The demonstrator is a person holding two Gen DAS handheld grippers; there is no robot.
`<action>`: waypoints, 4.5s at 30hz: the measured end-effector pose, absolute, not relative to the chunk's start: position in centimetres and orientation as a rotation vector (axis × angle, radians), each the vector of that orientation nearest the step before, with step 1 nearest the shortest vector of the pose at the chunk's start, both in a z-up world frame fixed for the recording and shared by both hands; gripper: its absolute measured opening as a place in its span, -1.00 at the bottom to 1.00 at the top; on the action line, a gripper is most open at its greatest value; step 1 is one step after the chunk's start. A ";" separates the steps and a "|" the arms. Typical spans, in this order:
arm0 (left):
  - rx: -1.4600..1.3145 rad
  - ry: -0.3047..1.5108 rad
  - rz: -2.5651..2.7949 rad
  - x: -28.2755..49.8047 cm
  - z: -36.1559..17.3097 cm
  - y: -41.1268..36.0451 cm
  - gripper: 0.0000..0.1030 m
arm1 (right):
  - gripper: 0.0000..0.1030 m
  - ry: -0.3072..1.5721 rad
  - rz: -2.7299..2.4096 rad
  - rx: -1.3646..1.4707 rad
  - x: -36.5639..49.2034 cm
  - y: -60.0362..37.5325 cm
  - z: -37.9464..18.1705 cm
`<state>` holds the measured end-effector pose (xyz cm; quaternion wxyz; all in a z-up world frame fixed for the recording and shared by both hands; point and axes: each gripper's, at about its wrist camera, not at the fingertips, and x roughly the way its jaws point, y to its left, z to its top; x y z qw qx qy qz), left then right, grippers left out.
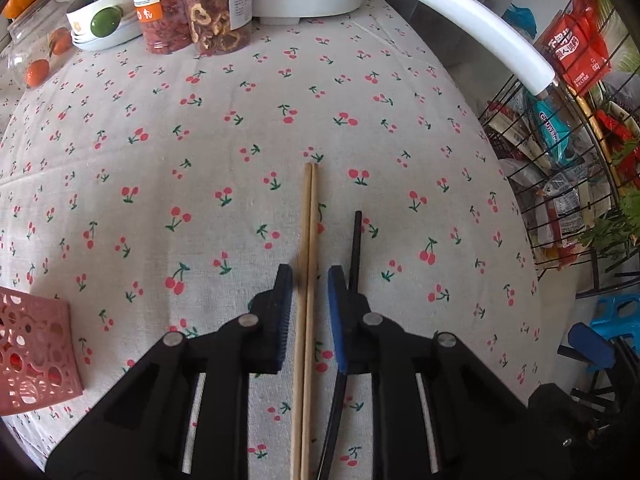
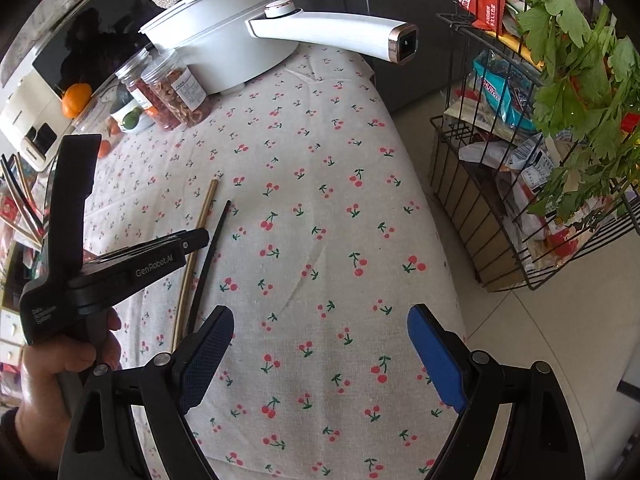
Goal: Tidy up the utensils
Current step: 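Lower the left tool onto the last wooden chopstick and grasp it, then lift the wooden chopstick with the left tool while the right tool grasps the black chopstick, then lower both chopsticks into the pink holder and open both tools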
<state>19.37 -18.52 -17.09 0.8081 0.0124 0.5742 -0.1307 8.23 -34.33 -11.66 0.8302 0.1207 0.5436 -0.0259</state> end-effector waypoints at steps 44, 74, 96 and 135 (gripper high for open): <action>-0.036 0.955 -0.399 6.4 -5.4 0.5 -0.81 | -0.02 1.205 -0.059 0.006 15.3 -19.6 -17.0; -0.089 0.723 -0.386 1.8 -1.0 5.0 -0.81 | -0.89 0.718 0.204 0.136 3.3 -20.0 -4.1; -0.122 0.467 -0.264 4.5 3.8 6.2 -0.81 | -0.89 0.455 0.391 0.161 3.1 -14.0 5.1; -0.135 0.688 -0.145 8.9 -1.4 7.5 0.51 | -0.88 0.496 0.371 0.200 8.7 -10.9 2.1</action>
